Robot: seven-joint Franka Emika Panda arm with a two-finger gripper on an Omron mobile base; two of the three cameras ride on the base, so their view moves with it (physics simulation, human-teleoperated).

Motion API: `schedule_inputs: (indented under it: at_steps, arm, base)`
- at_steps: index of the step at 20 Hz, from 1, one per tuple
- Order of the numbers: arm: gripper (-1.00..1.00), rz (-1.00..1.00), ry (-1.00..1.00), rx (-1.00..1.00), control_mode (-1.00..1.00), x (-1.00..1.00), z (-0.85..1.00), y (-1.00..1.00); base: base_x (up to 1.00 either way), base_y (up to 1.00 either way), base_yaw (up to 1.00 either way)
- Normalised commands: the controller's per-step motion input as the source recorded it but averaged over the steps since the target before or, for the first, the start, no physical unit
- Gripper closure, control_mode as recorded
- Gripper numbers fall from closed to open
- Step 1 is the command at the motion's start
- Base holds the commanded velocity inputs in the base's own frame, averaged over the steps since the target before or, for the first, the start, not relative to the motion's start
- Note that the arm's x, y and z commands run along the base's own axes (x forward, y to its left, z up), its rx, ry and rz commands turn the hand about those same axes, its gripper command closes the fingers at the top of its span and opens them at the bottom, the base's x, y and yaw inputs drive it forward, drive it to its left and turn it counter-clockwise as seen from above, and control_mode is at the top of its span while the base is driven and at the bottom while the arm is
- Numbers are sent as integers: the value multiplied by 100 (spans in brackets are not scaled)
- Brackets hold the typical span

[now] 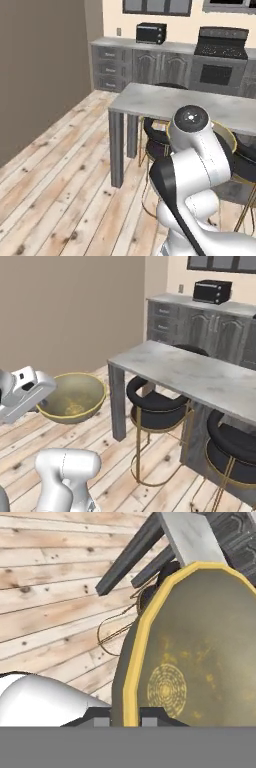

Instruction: Pick up the bowls from the cabinet and place each bowl in front of a stool on the dining counter.

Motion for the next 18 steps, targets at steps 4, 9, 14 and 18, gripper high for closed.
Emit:
schedule_inputs:
  at_steps: [4, 9, 14, 18]
  arm:
    - [100, 0, 0, 0, 100, 0, 0, 0]
    - [100, 0, 0, 0, 100, 0, 0, 0]
    - [100, 0, 0, 0, 100, 0, 0, 0]
    - [100, 0, 0, 0, 100, 0, 0, 0]
  base:
    - [45, 46, -85]
    - [51, 77, -71]
    - [60, 94, -48]
    - [66, 40, -11]
